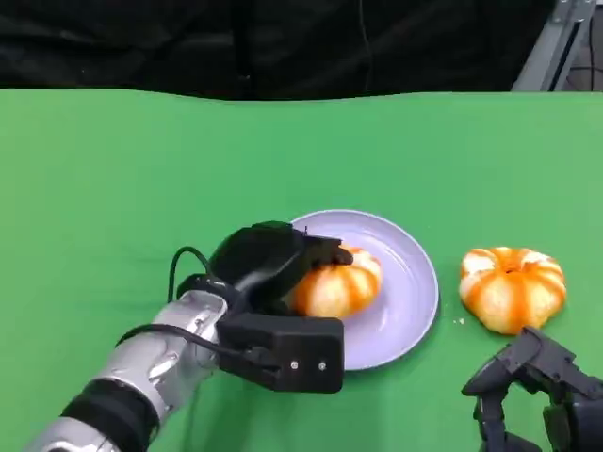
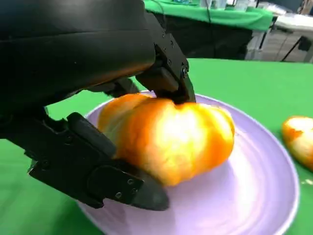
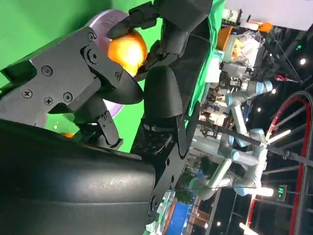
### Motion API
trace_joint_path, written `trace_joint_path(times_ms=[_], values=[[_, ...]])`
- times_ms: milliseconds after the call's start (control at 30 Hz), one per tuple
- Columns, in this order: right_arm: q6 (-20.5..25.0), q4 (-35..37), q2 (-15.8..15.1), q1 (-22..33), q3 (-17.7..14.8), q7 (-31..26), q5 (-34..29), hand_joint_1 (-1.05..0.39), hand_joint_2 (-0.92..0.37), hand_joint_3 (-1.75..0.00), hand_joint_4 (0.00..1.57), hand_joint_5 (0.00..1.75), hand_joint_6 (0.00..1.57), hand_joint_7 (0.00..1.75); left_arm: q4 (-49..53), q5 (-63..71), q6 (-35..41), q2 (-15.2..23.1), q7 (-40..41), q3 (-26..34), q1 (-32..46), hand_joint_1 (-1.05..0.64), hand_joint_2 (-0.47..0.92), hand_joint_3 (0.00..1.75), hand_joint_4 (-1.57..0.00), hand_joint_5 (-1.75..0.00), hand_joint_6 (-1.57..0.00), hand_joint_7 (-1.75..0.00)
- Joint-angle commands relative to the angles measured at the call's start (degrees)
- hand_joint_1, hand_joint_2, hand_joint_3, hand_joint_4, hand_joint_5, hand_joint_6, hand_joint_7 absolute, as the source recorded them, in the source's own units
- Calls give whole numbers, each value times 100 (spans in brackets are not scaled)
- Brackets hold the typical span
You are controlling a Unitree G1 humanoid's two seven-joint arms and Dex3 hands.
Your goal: Grasp the bread from the table and place it into the plate.
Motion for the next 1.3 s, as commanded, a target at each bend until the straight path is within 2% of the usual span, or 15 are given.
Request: trace_joint_path(times_ms=[33, 167, 367, 533, 833, 867, 900, 933, 967, 1000, 1033, 1100, 1167, 1233, 1300], values=[[143, -176, 18, 87, -3, -64, -37, -11, -51, -121, 82, 175, 74, 152, -270, 35, 228, 184, -420, -31, 11, -102, 92, 63, -1, 0, -21, 0], [169, -202, 25, 95, 0, -74, -46, -10, -51, -121, 82, 175, 75, 153, -585, -62, 378, 285, -827, 9, 99, -105, 92, 70, 0, 0, -9, 0], [147, -173, 1, 68, -34, -116, -80, -11, -51, -121, 82, 175, 75, 153, -1548, -474, 417, 521, -1311, 330, 476, -105, 92, 71, 0, 0, -10, -1], [14, -34, -50, 1, -43, -75, 0, -13, -51, -120, 83, 175, 75, 153, -2823, -1656, 598, 748, -2261, 1054, 1070, -102, 92, 59, 0, 0, -9, -1], [9, -23, -52, -5, -46, -69, 4, -13, -51, -120, 83, 175, 75, 153, -3136, -1747, 800, 760, -2499, 1150, 1194, -102, 92, 56, 0, 0, -10, -1], [7, -12, -50, -19, -57, -86, -15, -13, -51, -120, 83, 175, 75, 153, -3808, -2914, 1057, 687, -2791, 1750, 1992, -102, 92, 56, 0, 0, -10, -1], [8, 10, -51, -42, -69, -95, -21, -12, -51, -120, 83, 175, 75, 153, -4506, -4101, 1453, 593, -3073, 2322, 2772, -65, 92, 63, -23, -19, -25, -8], [22, 20, -49, -58, -77, -98, -21, -11, -52, -120, 83, 175, 75, 153, -5032, -5008, 1777, 534, -3291, 2740, 3347, -39, 92, 69, -25, -57, -34, -13], [33, 26, -47, -68, -82, -98, -20, -11, -52, -120, 83, 175, 75, 153, -5354, -5547, 2000, 510, -3416, 2975, 3677, -29, 91, 73, -18, -84, -37, -14], [44, 32, -47, -82, -88, -98, -23, -10, -52, -120, 83, 175, 75, 153, -5578, -5926, 2258, 506, -3464, 3109, 3874, -25, 90, 76, -14, -99, -39, -15], [16, 65, -51, -104, -89, -90, -5, -10, -51, -120, 83, 175, 75, 153, -5795, -6273, 2514, 530, -3486, 3236, 4062, -19, 84, 87, -10, -124, -44, -21], [-26, 121, -66, -141, -92, -75, 25, -10, -51, -120, 83, 175, 75, 153, -6148, -6835, 2924, 616, -3538, 3450, 4370, -15, 77, 101, -9, -144, -49, -29], [-15, 130, -77, -155, -103, -77, 11, -12, -51, -121, 83, 175, 75, 152, -6412, -7261, 3251, 726, -3600, 3636, 4608, -8, 73, 110, -20, -164, -51, -62], [53, 77, -50, -126, -99, -89, -6, -12, -51, -121, 83, 175, 75, 152, -6587, -7623, 3519, 777, -3652, 3794, 4758, -4, 70, 115, -30, -172, -43, -101], [77, 57, -36, -113, -98, -91, -10, -12, -51, -121, 83, 175, 75, 152, -6696, -7802, 3703, 809, -3650, 3875, 4807, -3, 70, 117, -34, -174, -42, -112]])
